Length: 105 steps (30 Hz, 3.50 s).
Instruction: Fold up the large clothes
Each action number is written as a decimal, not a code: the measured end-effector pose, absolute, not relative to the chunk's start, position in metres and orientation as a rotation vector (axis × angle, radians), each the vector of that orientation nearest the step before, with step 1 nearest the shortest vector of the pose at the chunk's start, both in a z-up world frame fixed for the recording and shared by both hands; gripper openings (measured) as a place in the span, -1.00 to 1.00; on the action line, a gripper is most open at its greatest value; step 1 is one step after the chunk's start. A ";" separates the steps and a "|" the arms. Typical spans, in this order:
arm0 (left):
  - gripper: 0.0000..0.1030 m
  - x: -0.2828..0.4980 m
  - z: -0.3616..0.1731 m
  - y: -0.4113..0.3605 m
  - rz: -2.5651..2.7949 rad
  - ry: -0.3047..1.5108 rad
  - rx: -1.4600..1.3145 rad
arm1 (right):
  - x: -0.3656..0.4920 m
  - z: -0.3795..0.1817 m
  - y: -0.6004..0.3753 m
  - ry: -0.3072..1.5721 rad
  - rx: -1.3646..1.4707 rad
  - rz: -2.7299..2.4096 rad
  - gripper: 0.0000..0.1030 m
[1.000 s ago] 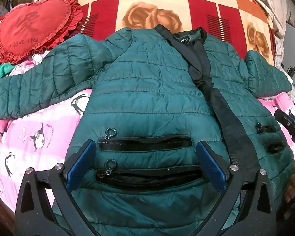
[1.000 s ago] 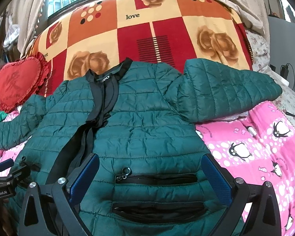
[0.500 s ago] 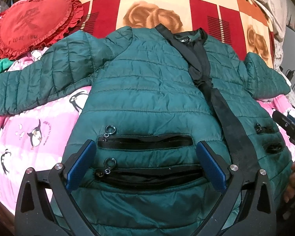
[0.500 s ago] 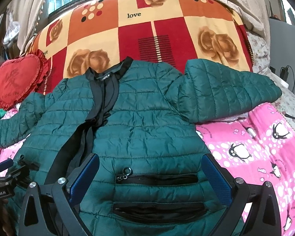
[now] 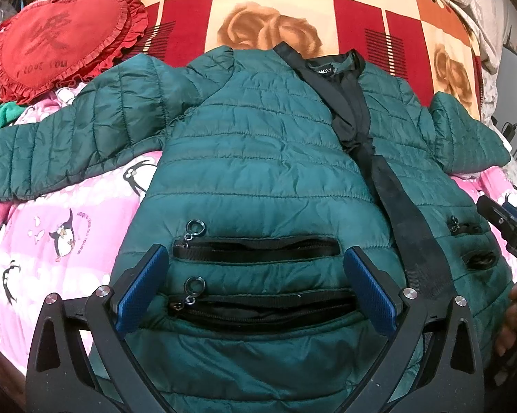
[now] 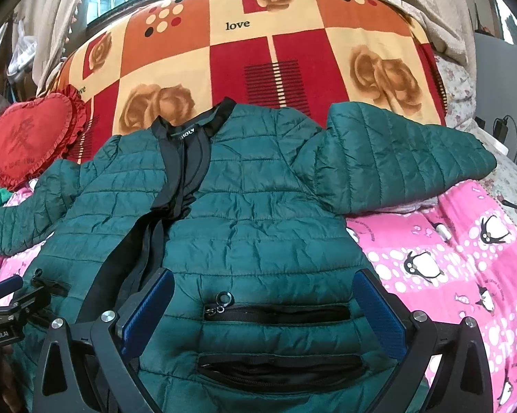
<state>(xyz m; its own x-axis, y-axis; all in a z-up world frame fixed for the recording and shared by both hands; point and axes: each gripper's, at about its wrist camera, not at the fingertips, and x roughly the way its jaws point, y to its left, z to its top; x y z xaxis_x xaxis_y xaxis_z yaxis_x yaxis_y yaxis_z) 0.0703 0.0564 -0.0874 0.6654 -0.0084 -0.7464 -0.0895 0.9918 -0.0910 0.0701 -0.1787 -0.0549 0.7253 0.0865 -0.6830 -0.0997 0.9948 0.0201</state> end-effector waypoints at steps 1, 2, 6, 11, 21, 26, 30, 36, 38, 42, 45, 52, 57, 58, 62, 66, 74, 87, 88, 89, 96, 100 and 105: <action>0.99 0.070 -0.087 0.056 0.045 0.843 -0.124 | 0.070 -0.054 -0.179 0.753 -0.018 0.103 0.99; 0.99 0.070 -0.087 0.056 0.045 0.843 -0.125 | 0.070 -0.054 -0.178 0.755 -0.018 0.104 0.99; 0.99 0.069 -0.087 0.056 0.039 0.837 -0.127 | 0.069 -0.054 -0.174 0.754 -0.039 0.107 0.99; 0.99 0.069 -0.087 0.056 0.040 0.838 -0.131 | 0.069 -0.056 -0.173 0.755 -0.044 0.107 0.99; 0.98 0.071 -0.090 0.060 0.017 0.874 -0.176 | 0.070 -0.057 -0.174 0.758 -0.033 0.122 0.99; 0.98 0.077 -0.078 0.096 0.051 0.847 -0.307 | 0.069 -0.058 -0.178 0.769 -0.008 0.130 0.99; 0.98 0.078 -0.061 0.161 0.140 0.770 -0.438 | 0.069 -0.058 -0.180 0.774 0.011 0.145 0.99; 0.98 0.063 -0.067 0.274 0.225 0.717 -0.513 | 0.069 -0.059 -0.179 0.790 0.025 0.171 0.99; 0.98 0.050 -0.077 0.310 0.260 0.693 -0.527 | 0.070 -0.061 -0.177 0.800 0.015 0.175 0.99; 0.98 0.022 -0.093 0.378 0.346 0.597 -0.575 | 0.071 -0.063 -0.170 0.804 -0.003 0.186 0.99; 0.98 0.014 -0.098 0.407 0.367 0.543 -0.626 | 0.073 -0.066 -0.166 0.817 -0.019 0.188 0.99; 0.98 0.021 -0.103 0.442 0.351 0.405 -0.767 | 0.076 -0.068 -0.163 0.830 -0.034 0.188 0.99; 0.60 0.040 -0.095 0.454 0.339 0.366 -0.787 | 0.078 -0.071 -0.160 0.841 -0.054 0.194 0.99; 0.35 0.042 -0.095 0.459 0.335 0.372 -0.794 | 0.078 -0.071 -0.160 0.840 -0.055 0.194 0.99; -0.55 0.042 -0.099 0.474 0.363 0.405 -0.848 | 0.078 -0.071 -0.159 0.836 -0.054 0.196 0.99; -0.73 0.040 -0.085 0.462 0.369 0.395 -0.789 | 0.076 -0.068 -0.160 0.829 -0.050 0.197 0.99; -0.78 0.064 -0.023 0.380 0.150 0.355 -0.651 | 0.069 -0.056 -0.179 0.825 -0.016 0.145 0.99; -0.78 0.160 0.026 0.163 -0.261 0.417 -0.599 | 0.045 -0.042 -0.236 0.849 -0.038 0.098 0.99; -0.78 0.165 0.025 0.146 -0.292 0.426 -0.600 | 0.043 -0.042 -0.242 0.851 -0.033 0.095 0.99; -0.78 0.171 0.023 0.131 -0.315 0.437 -0.594 | 0.043 -0.043 -0.248 0.856 -0.023 0.091 0.99; -0.78 0.222 0.007 0.001 -0.494 0.545 -0.527 | 0.050 -0.056 -0.277 0.927 0.030 0.035 0.99; -0.78 0.243 -0.009 -0.052 -0.584 0.605 -0.531 | 0.051 -0.059 -0.287 0.937 0.011 0.015 0.99; -0.78 0.262 -0.039 -0.097 -0.671 0.691 -0.539 | 0.054 -0.063 -0.300 0.944 0.034 0.000 0.99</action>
<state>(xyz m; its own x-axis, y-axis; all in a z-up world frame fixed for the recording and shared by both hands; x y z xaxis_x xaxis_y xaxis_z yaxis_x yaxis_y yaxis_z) 0.2625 -0.0973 -0.0393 0.5811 -0.7110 -0.3959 0.3744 0.6655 -0.6457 0.0542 -0.2999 -0.0626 0.5869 0.0151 -0.8095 0.0146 0.9995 0.0292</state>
